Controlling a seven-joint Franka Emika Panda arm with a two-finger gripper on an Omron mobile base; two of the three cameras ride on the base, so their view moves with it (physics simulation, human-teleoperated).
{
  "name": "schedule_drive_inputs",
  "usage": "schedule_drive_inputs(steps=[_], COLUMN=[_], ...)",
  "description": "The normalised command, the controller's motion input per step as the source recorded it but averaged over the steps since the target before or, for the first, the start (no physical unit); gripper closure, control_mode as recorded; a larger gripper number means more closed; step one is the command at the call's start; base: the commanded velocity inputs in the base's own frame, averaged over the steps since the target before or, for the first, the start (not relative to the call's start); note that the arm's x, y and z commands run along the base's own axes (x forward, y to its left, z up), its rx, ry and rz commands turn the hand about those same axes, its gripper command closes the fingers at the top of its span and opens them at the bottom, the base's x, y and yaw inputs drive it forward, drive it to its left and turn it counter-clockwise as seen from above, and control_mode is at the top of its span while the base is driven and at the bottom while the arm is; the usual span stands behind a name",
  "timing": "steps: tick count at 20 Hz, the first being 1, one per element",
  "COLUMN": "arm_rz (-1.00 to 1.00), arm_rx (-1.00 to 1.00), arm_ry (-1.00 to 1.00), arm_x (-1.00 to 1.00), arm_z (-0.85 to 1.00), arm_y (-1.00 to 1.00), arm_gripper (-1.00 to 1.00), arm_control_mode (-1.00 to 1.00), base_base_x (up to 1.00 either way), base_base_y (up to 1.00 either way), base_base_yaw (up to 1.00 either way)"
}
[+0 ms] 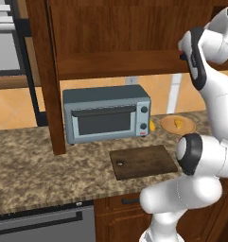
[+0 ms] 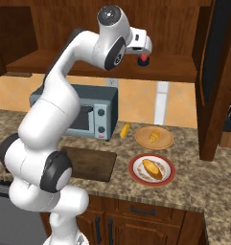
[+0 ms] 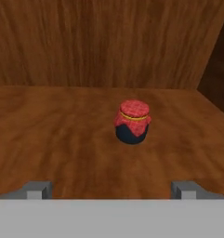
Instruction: From the different types of pastries on the counter, select a croissant and place it on the cutting board. Then retrieve a jar of jam from the cabinet and place it alongside the croissant on the cutting board.
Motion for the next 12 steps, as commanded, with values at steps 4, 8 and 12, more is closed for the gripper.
schedule_drive_inputs(steps=[4,8,12], arm_rz=[-0.08,-0.1,-0.11], arm_rx=[-0.01,0.0,0.0], arm_ry=[0.0,-0.03,-0.08], arm_x=[0.2,0.29,0.3], arm_z=[-0.23,-0.13,-0.07], arm_y=[0.0,0.0,-0.03], arm_gripper=[-1.0,-1.0,-1.0], arm_control_mode=[-1.0,-1.0,-1.0], base_base_x=[0.0,0.0,0.0], base_base_y=[0.0,0.0,0.0], base_base_yaw=[0.0,0.0,0.0])
